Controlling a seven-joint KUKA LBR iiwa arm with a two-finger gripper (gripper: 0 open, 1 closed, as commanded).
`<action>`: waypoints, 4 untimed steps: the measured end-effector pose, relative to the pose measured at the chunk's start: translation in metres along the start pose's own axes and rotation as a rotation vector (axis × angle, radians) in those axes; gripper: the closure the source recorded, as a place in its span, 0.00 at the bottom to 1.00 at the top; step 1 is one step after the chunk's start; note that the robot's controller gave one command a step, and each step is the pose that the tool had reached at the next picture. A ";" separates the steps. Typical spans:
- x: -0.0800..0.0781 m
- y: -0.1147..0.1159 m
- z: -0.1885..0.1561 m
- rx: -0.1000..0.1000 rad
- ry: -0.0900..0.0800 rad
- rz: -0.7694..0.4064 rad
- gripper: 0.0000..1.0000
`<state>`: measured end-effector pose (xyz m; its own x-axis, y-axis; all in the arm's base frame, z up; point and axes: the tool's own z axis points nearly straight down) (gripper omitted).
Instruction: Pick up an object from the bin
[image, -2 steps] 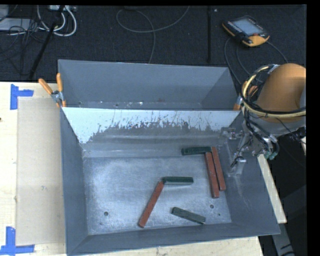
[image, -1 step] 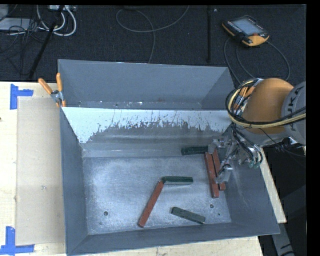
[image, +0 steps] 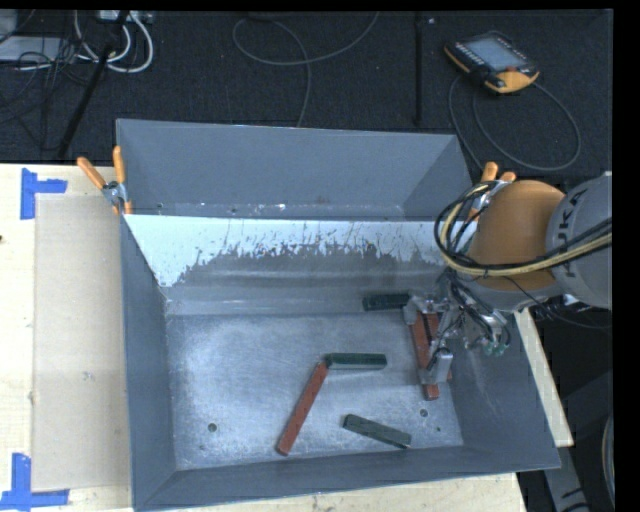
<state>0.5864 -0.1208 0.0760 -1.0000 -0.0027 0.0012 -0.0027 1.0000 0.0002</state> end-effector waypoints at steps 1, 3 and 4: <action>0.027 0.015 0.002 -0.001 -0.001 -0.133 0.00; -0.021 0.061 0.006 0.000 -0.003 -0.283 1.00; -0.021 0.062 0.006 0.000 -0.003 -0.284 1.00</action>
Offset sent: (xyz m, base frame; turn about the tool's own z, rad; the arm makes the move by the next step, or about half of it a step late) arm 0.0028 0.0857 -0.0019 0.0864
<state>0.6070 -0.0591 0.0704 -0.9592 -0.2827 -0.0019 -0.2827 0.9592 -0.0004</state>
